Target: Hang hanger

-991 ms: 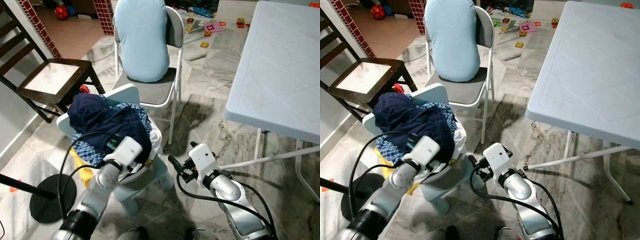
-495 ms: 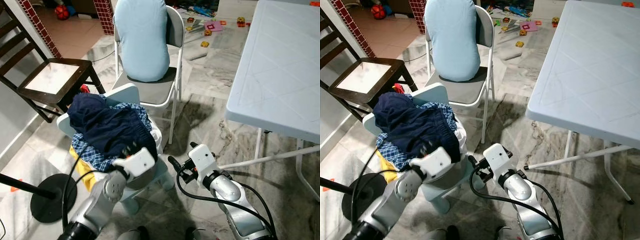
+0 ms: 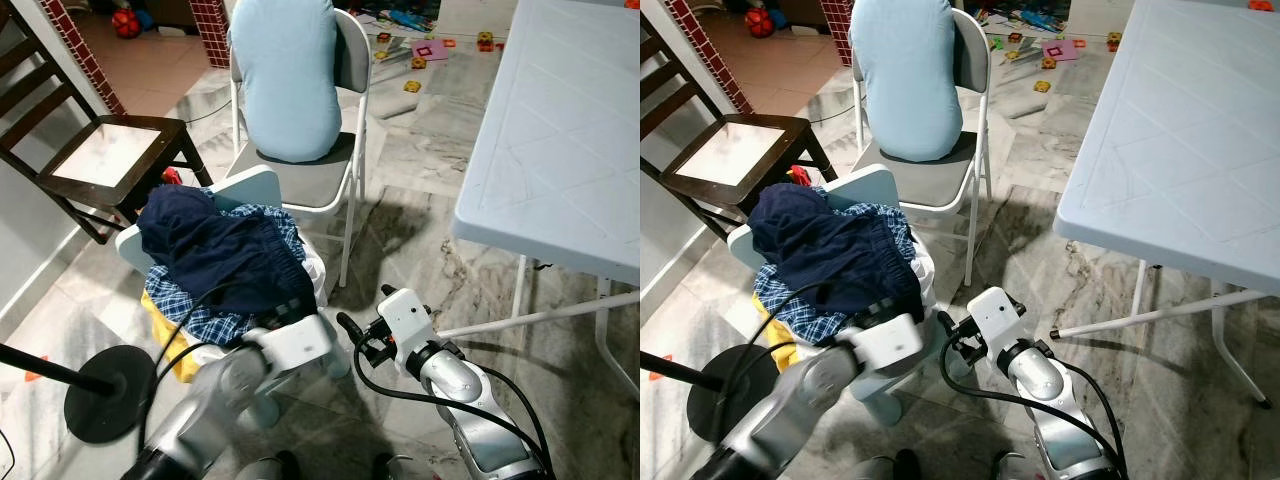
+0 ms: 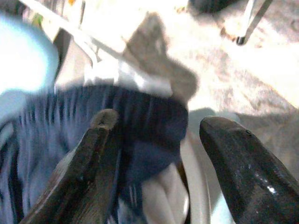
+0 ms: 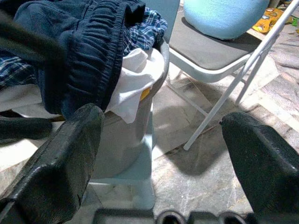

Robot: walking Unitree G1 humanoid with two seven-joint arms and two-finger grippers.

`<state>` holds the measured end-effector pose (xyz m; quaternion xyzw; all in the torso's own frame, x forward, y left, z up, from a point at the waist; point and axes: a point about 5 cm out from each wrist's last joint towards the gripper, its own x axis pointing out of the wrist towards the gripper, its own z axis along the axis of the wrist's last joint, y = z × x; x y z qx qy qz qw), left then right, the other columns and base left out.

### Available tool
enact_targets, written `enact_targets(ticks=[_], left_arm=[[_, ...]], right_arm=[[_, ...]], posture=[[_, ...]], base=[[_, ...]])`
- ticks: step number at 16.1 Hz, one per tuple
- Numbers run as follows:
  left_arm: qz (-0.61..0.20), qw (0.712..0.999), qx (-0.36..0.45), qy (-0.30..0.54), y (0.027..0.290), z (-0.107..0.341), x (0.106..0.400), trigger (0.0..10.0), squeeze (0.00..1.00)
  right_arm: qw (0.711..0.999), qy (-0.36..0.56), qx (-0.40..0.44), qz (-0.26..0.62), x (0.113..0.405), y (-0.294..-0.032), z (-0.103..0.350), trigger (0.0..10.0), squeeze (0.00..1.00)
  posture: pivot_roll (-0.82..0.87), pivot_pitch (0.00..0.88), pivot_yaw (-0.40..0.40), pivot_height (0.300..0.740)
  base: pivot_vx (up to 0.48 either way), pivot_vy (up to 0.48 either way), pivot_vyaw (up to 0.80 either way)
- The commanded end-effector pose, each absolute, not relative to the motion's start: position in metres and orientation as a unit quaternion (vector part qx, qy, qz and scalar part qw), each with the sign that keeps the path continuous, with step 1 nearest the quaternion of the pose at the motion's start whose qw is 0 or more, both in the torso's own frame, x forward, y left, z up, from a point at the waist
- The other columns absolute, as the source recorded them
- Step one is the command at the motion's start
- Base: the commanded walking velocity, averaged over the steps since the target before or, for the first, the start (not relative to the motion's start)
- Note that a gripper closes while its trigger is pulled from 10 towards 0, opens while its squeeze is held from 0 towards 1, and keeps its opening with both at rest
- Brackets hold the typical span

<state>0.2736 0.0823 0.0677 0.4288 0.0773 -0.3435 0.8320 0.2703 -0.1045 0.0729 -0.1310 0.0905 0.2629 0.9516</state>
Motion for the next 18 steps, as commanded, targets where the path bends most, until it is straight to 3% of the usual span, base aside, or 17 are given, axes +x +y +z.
enact_targets(ticks=[1, 8, 9, 10, 11, 12, 13, 18], left_arm=[[-0.370, 0.814, 0.439, 0.088, 0.075, 0.064, 0.271, 10.0, 1.00], [-0.393, 0.781, 0.471, 0.119, 0.072, 0.052, 0.268, 10.0, 1.00], [-0.386, 0.777, 0.478, 0.136, 0.079, 0.042, 0.268, 10.0, 0.62], [-0.380, 0.779, 0.479, 0.139, 0.081, 0.039, 0.269, 10.0, 0.62], [-0.376, 0.775, 0.485, 0.151, 0.085, 0.033, 0.271, 10.0, 0.54], [-0.369, 0.775, 0.488, 0.157, 0.088, 0.029, 0.275, 10.0, 0.34], [-0.359, 0.776, 0.494, 0.156, 0.092, 0.028, 0.279, 10.0, 0.00], [-0.295, 0.814, 0.487, 0.116, 0.097, 0.039, 0.305, 10.0, 0.00]], right_arm=[[0.948, 0.091, -0.132, 0.274, 0.269, -0.098, 0.072, 10.0, 0.00], [0.949, 0.092, -0.134, 0.271, 0.270, -0.098, 0.071, 10.0, 0.00], [0.949, 0.091, -0.134, 0.272, 0.270, -0.097, 0.072, 10.0, 0.00], [0.949, 0.091, -0.133, 0.272, 0.270, -0.097, 0.072, 10.0, 0.00], [0.948, 0.092, -0.134, 0.273, 0.269, -0.097, 0.071, 10.0, 0.00], [0.948, 0.092, -0.134, 0.273, 0.269, -0.098, 0.071, 10.0, 0.00], [0.948, 0.093, -0.135, 0.272, 0.269, -0.099, 0.071, 10.0, 0.00], [0.949, 0.094, -0.136, 0.269, 0.265, -0.102, 0.070, 10.0, 0.00]], posture=[[-0.06, 0.189, 0.095, 0.740], [-0.06, 0.194, 0.106, 0.740], [-0.06, 0.196, 0.104, 0.740], [-0.06, 0.196, 0.104, 0.740], [-0.06, 0.196, 0.104, 0.740], [-0.06, 0.202, 0.103, 0.740], [-0.07, 0.203, 0.102, 0.740], [-0.08, 0.206, 0.102, 0.740]], base=[[0.000, 0.000, 0.00], [0.000, 0.000, 0.00], [0.000, 0.000, 0.00], [0.000, 0.000, 0.00], [0.000, 0.000, 0.00], [0.000, 0.000, 0.00], [0.000, 0.000, 0.00], [0.000, 0.000, 0.00]])
